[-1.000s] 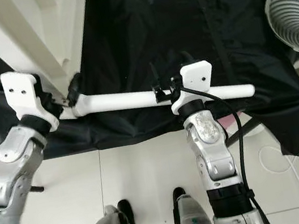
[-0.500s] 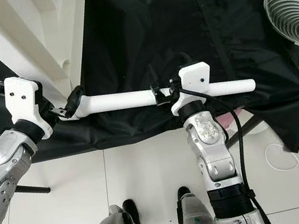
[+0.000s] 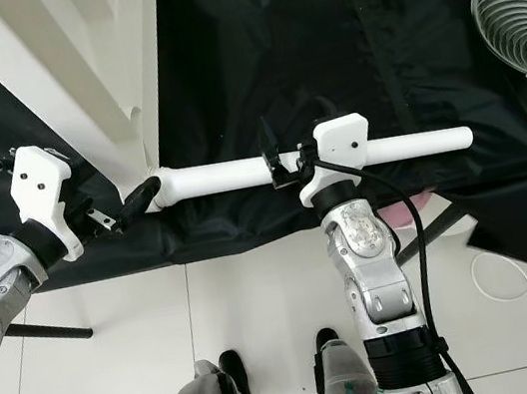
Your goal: Building children table
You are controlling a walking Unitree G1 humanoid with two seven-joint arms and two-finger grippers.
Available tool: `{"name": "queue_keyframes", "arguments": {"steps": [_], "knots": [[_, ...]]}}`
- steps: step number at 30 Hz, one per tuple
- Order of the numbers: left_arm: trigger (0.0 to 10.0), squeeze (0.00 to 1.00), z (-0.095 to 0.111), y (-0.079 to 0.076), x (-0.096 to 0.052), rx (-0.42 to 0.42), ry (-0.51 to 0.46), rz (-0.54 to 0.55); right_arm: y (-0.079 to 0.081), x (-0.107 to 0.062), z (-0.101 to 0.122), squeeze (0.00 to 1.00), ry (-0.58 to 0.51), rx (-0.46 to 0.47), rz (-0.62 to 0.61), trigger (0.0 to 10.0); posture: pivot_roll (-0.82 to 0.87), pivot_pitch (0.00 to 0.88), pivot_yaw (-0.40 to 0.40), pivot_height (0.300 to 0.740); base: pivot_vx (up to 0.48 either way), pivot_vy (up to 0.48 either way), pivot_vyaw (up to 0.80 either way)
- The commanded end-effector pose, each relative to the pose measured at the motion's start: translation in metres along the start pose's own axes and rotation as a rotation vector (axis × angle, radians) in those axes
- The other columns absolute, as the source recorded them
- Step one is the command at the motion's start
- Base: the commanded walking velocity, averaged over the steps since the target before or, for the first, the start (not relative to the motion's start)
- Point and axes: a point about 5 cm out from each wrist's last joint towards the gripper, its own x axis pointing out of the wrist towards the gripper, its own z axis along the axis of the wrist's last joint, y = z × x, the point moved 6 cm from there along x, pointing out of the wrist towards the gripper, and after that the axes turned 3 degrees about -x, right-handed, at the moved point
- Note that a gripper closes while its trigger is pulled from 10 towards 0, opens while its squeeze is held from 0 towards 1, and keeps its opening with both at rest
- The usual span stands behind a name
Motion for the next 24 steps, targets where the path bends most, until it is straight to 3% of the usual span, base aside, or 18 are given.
{"name": "queue_keyframes", "arguments": {"steps": [1,2,3,4,13,18,24], "knots": [[10.0,1.0,0.0,0.002,-0.006,-0.027,0.01,0.037,0.004,-0.002,-0.002,0.0,0.006,0.008,0.006,10.0,-0.09,0.302,0.151,0.74,0.0,0.0,0.0],[10.0,0.85,0.001,0.002,-0.007,-0.023,0.012,0.036,0.006,-0.001,-0.003,0.0,0.006,0.012,0.009,10.0,-0.09,0.302,0.151,0.74,0.0,0.0,0.0],[10.0,0.85,0.001,0.001,-0.007,-0.005,0.019,0.037,0.007,-0.001,-0.003,0.0,0.007,0.014,0.012,10.0,-0.09,0.302,0.151,0.74,0.0,0.0,0.0],[10.0,0.0,0.002,0.003,-0.007,0.029,0.025,0.046,0.01,0.0,-0.003,0.0,0.005,0.018,0.02,10.0,-0.07,0.302,0.147,0.74,0.0,0.0,0.0],[10.0,0.0,-0.005,0.008,-0.018,0.083,0.099,0.04,0.01,-0.001,-0.002,0.0,0.005,0.017,0.017,10.0,-0.07,0.305,0.148,0.74,0.0,0.0,0.0],[10.0,0.0,-0.01,0.001,-0.033,0.111,0.16,0.004,0.009,-0.001,-0.003,0.0,0.007,0.02,0.018,10.0,-0.06,0.3,0.143,0.74,0.0,0.0,0.0],[10.0,0.0,-0.01,-0.003,-0.041,0.112,0.174,-0.025,0.01,0.002,-0.004,0.0,0.004,0.023,0.026,10.0,-0.04,0.294,0.131,0.74,0.0,0.0,0.0]]}}
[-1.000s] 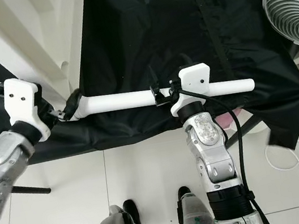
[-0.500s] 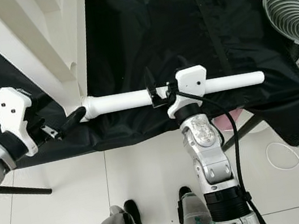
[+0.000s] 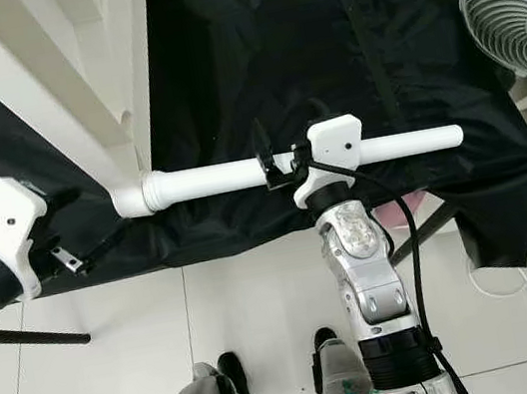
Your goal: Building children table
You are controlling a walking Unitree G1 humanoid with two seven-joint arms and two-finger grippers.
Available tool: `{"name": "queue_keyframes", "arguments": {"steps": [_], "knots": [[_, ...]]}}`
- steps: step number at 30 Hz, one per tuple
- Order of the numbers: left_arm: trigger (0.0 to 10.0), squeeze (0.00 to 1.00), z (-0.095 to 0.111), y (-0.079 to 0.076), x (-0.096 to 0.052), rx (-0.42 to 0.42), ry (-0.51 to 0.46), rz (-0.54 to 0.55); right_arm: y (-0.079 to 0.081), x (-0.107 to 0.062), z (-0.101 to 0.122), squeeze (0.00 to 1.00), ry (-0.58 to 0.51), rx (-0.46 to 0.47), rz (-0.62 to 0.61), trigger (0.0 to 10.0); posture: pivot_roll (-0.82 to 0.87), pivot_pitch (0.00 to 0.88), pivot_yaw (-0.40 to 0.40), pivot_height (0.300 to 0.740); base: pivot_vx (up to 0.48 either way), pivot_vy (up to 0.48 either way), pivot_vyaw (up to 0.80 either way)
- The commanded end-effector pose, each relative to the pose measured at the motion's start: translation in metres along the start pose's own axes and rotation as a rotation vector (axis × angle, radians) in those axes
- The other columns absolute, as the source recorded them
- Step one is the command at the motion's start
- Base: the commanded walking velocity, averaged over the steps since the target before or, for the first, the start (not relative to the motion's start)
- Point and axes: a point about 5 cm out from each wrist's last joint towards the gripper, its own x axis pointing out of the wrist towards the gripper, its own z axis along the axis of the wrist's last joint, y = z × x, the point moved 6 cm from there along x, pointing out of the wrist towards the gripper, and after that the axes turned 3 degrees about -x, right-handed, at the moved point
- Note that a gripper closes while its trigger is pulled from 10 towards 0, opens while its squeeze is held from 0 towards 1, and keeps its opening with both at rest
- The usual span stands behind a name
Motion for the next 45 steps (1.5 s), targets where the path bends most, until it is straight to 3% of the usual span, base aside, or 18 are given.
{"name": "queue_keyframes", "arguments": {"steps": [1,8,10,14,18,19,21,22,25,28,29,30,33,41,45], "knots": [[10.0,0.0,-0.005,-0.005,-0.008,0.023,0.043,-0.057,0.005,0.001,-0.001,0.0,-0.005,0.006,0.021,10.0,-0.03,0.289,0.13,0.74,0.0,0.0,0.0],[10.0,0.0,-0.019,-0.009,-0.023,0.112,0.164,-0.191,0.007,0.006,0.0,0.0,-0.015,0.004,0.039,10.0,-0.03,0.296,0.125,0.74,0.0,0.0,0.0],[10.0,0.0,-0.022,0.003,-0.028,0.137,0.211,-0.193,0.006,0.006,0.001,0.0,-0.017,-0.002,0.042,10.0,-0.03,0.297,0.125,0.74,0.0,0.0,0.0],[10.0,0.0,-0.017,0.019,-0.023,0.177,0.195,-0.134,0.004,0.006,0.001,0.0,-0.016,-0.006,0.038,10.0,-0.04,0.294,0.125,0.74,0.0,0.0,0.0],[10.0,0.0,0.018,0.043,0.003,0.102,-0.028,0.045,0.003,0.006,0.002,0.0,-0.018,-0.006,0.027,10.0,-0.05,0.286,0.127,0.74,0.0,0.0,0.0],[10.0,0.0,0.018,0.043,0.003,0.102,-0.028,0.045,0.003,0.006,0.002,0.0,-0.018,-0.006,0.027,10.0,-0.05,0.286,0.127,0.74,0.0,0.0,0.0],[10.0,0.0,0.04,0.059,0.02,0.004,-0.156,0.192,0.002,0.006,0.001,0.0,-0.016,-0.005,0.024,10.0,-0.05,0.284,0.12,0.74,0.0,0.0,0.0],[10.0,0.0,0.04,0.059,0.02,0.004,-0.156,0.192,0.002,0.006,0.001,0.0,-0.016,-0.005,0.024,10.0,-0.05,0.284,0.12,0.74,0.0,0.0,0.0],[10.0,0.0,0.063,0.072,0.038,-0.154,-0.311,0.342,0.003,0.007,0.0,0.0,-0.013,0.003,0.025,10.0,-0.05,0.278,0.115,0.74,0.0,0.0,0.0],[10.0,0.0,0.066,0.074,0.04,-0.188,-0.333,0.359,0.003,0.007,0.0,0.0,-0.014,0.003,0.026,10.0,-0.05,0.278,0.115,0.74,0.0,0.0,0.0],[10.0,0.0,0.065,0.076,0.045,-0.265,-0.356,0.374,0.004,0.007,-0.001,0.0,-0.012,0.002,0.029,10.0,-0.05,0.276,0.112,0.74,0.0,0.0,0.0],[10.0,0.0,0.065,0.076,0.045,-0.265,-0.356,0.374,0.004,0.007,-0.001,0.0,-0.012,0.002,0.029,10.0,-0.05,0.276,0.112,0.74,0.0,0.0,0.0],[10.0,0.0,0.054,0.072,0.054,-0.407,-0.362,0.403,0.005,0.009,-0.002,0.0,-0.012,0.003,0.037,10.0,-0.06,0.272,0.106,0.74,0.0,0.0,0.0],[10.0,0.0,0.05,0.055,0.056,-0.403,-0.344,0.377,0.004,0.009,-0.001,0.0,-0.011,-0.002,0.041,10.0,-0.06,0.274,0.098,0.74,0.0,0.0,0.0],[10.0,0.0,0.045,0.046,0.056,-0.395,-0.302,0.436,0.004,0.01,-0.001,0.0,-0.012,-0.006,0.05,10.0,-0.06,0.281,0.086,0.74,0.0,0.0,0.0]]}}
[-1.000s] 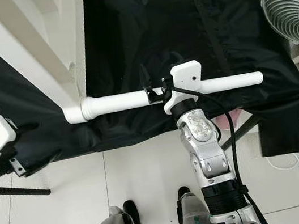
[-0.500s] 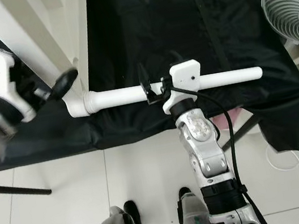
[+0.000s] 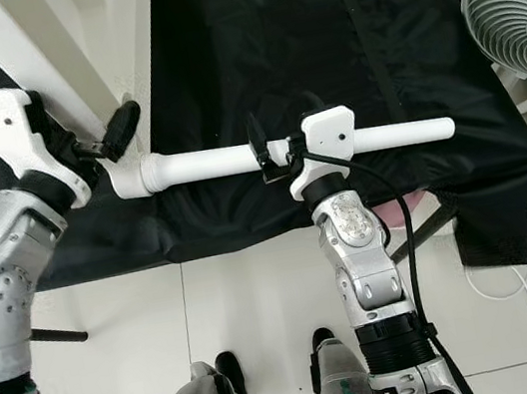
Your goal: Building children table
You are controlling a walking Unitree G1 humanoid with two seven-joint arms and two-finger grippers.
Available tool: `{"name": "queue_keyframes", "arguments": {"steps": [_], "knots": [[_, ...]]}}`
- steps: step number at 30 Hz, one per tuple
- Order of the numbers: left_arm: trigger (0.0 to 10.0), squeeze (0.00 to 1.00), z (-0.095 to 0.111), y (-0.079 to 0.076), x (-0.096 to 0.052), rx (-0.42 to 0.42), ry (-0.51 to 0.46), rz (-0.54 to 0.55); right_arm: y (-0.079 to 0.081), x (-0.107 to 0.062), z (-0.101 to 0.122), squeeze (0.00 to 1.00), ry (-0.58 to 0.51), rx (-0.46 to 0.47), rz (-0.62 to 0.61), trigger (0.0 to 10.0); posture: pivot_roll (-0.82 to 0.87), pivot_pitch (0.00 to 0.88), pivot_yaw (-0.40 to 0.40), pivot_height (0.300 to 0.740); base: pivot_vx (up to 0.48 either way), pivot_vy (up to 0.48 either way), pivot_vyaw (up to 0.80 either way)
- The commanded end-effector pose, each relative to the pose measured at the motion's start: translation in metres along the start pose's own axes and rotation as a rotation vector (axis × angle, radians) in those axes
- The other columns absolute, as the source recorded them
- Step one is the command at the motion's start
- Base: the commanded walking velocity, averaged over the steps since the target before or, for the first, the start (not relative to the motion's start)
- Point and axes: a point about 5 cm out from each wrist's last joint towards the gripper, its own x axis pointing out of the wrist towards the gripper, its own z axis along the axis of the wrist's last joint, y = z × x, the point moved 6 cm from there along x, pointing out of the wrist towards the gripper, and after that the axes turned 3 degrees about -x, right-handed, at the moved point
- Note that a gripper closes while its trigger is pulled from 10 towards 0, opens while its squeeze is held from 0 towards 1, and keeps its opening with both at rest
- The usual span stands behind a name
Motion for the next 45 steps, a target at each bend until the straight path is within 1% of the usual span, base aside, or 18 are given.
{"name": "queue_keyframes", "arguments": {"steps": [1,2,4,6,10,11,12,15,19,20,21,29,34,35,37,40,43,45], "knots": [[10.0,0.0,-0.008,0.002,-0.006,0.029,0.034,0.066,0.002,-0.001,0.0,0.0,-0.002,0.006,0.014,10.0,-0.06,0.283,0.075,0.74,0.0,0.0,0.0],[10.0,0.0,-0.008,0.002,-0.006,0.029,0.034,0.066,0.002,-0.001,0.0,0.0,-0.002,0.006,0.014,10.0,-0.06,0.283,0.075,0.74,0.0,0.0,0.0],[10.0,0.0,-0.011,0.002,-0.005,0.029,0.026,0.128,0.001,0.0,0.0,0.0,-0.002,0.005,0.017,10.0,-0.07,0.286,0.065,0.74,0.0,0.0,0.0],[10.0,0.0,-0.014,0.003,-0.003,0.023,0.029,0.162,0.001,0.001,0.0,0.0,-0.001,0.004,0.02,10.0,-0.07,0.288,0.058,0.74,0.0,0.0,0.0],[10.0,0.0,-0.016,0.003,-0.002,0.017,0.032,0.183,0.001,0.001,0.0,0.0,-0.001,0.003,0.022,10.0,-0.07,0.288,0.058,0.74,0.0,0.0,0.0],[10.0,0.0,-0.015,0.001,0.003,0.007,0.019,0.2,0.001,0.002,0.001,0.0,-0.002,0.001,0.024,10.0,-0.07,0.291,0.048,0.74,0.0,0.0,0.0],[10.0,0.0,-0.015,0.001,0.003,0.007,0.019,0.2,0.001,0.002,0.001,0.0,-0.002,0.001,0.024,10.0,-0.07,0.291,0.048,0.74,0.0,0.0,0.0],[10.0,0.0,-0.018,-0.008,0.014,0.016,0.007,0.195,0.001,0.005,0.003,0.0,-0.006,-0.005,0.035,10.0,-0.08,0.295,0.046,0.74,0.0,0.0,0.0],[10.0,0.0,-0.017,-0.007,0.018,0.031,-0.001,0.221,0.001,0.004,0.003,0.0,-0.007,-0.008,0.033,10.0,-0.08,0.295,0.053,0.74,0.0,0.0,0.0],[10.0,0.0,-0.015,-0.005,0.02,0.047,-0.01,0.251,0.001,0.004,0.003,0.0,-0.008,-0.009,0.031,10.0,-0.08,0.295,0.053,0.74,0.0,0.0,0.0],[10.0,0.0,-0.016,-0.004,0.021,0.04,-0.01,0.263,0.0,0.004,0.003,0.0,-0.008,-0.01,0.028,10.0,-0.09,0.295,0.057,0.74,0.0,0.0,0.0],[10.0,0.0,-0.012,0.009,0.025,0.061,-0.042,0.338,-0.003,0.004,0.004,0.0,-0.01,-0.016,0.011,10.0,-0.1,0.289,0.065,0.74,0.0,0.0,0.0],[10.0,0.0,0.002,0.025,0.024,0.095,-0.113,0.422,-0.005,0.005,0.005,0.0,-0.014,-0.016,0.004,10.0,-0.1,0.285,0.065,0.74,0.0,0.0,0.0],[10.0,0.0,0.002,0.025,0.024,0.095,-0.113,0.422,-0.005,0.005,0.005,0.0,-0.014,-0.016,0.004,10.0,-0.1,0.285,0.065,0.74,0.0,0.0,0.0],[10.0,0.0,0.009,0.032,0.022,0.092,-0.156,0.458,-0.005,0.006,0.005,0.0,-0.016,-0.013,0.002,10.0,-0.1,0.285,0.065,0.74,0.0,0.0,0.0],[10.0,0.0,0.012,0.034,0.021,0.088,-0.17,0.472,-0.004,0.006,0.005,0.0,-0.017,-0.011,0.002,10.0,-0.1,0.285,0.065,0.74,0.0,0.0,0.0],[10.0,0.0,0.022,0.038,0.017,0.062,-0.244,0.503,-0.004,0.007,0.005,0.0,-0.017,-0.009,0.002,10.0,-0.11,0.286,0.052,0.74,0.0,0.0,0.0],[10.0,0.0,0.024,0.038,0.016,0.05,-0.261,0.503,-0.004,0.007,0.005,0.0,-0.017,-0.01,0.002,10.0,-0.11,0.286,0.052,0.74,0.0,0.0,0.0]]}}
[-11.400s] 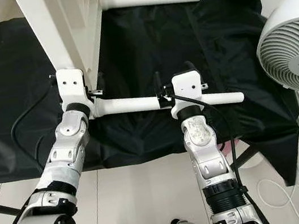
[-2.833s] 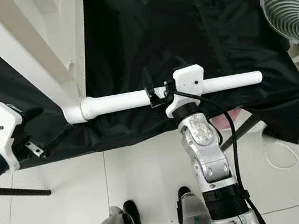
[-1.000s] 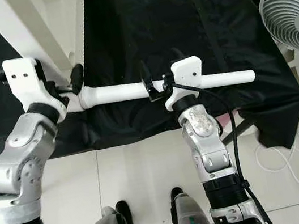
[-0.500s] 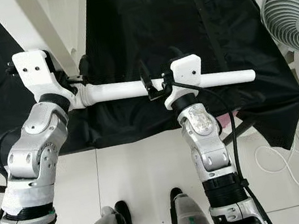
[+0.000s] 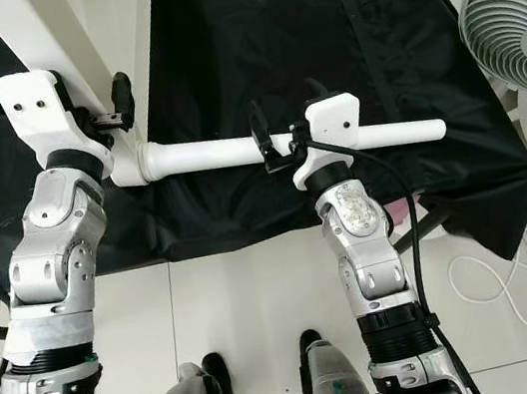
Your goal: Building children table
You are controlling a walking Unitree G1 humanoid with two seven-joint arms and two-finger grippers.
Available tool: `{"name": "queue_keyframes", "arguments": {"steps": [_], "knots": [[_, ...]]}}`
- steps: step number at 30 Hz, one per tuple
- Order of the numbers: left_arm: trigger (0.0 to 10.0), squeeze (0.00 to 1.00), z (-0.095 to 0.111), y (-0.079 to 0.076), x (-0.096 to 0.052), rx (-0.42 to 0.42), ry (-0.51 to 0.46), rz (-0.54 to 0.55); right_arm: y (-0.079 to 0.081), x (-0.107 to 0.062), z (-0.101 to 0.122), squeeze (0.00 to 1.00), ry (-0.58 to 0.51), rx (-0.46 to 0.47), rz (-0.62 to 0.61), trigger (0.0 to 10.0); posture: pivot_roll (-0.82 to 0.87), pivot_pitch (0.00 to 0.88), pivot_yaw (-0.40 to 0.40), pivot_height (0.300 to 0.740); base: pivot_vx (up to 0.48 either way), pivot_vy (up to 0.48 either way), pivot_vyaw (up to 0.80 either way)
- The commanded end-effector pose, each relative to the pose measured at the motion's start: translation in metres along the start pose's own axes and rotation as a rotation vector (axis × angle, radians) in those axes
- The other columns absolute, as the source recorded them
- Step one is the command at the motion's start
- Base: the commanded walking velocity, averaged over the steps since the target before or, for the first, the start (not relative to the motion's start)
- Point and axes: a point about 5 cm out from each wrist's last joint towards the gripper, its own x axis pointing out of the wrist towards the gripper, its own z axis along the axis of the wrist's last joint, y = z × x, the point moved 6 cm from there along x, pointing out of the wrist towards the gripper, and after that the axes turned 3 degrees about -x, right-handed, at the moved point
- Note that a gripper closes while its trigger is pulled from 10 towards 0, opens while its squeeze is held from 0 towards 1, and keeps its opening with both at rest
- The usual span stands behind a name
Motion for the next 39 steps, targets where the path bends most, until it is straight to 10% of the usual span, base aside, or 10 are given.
{"name": "queue_keyframes", "arguments": {"steps": [1,12,14,15,39], "knots": [[10.0,0.0,0.006,0.032,-0.004,-0.007,-0.045,0.254,0.003,0.0,-0.002,0.0,0.005,0.009,0.006,10.0,-0.11,0.286,0.052,0.74,0.0,0.0,0.0],[10.0,0.0,-0.004,0.013,-0.004,0.018,-0.042,0.206,0.0,0.003,0.001,0.0,-0.001,-0.002,0.008,10.0,-0.14,0.281,0.034,0.74,0.0,0.0,0.0],[4.7,0.0,-0.008,0.011,-0.003,0.029,-0.044,0.191,0.0,0.004,0.002,0.0,-0.004,-0.003,0.006,10.0,-0.15,0.278,0.035,0.74,0.0,0.0,0.0],[0.1,0.0,-0.007,0.01,-0.002,0.036,-0.052,0.182,0.0,0.004,0.003,0.0,-0.006,-0.003,0.004,10.0,-0.15,0.278,0.035,0.74,0.0,0.0,0.0],[0.0,0.0,0.012,0.038,0.006,0.182,-0.154,0.145,-0.007,0.004,0.006,0.0,-0.013,-0.018,-0.015,10.0,-0.14,0.299,0.045,0.74,0.0,0.0,0.0]]}}
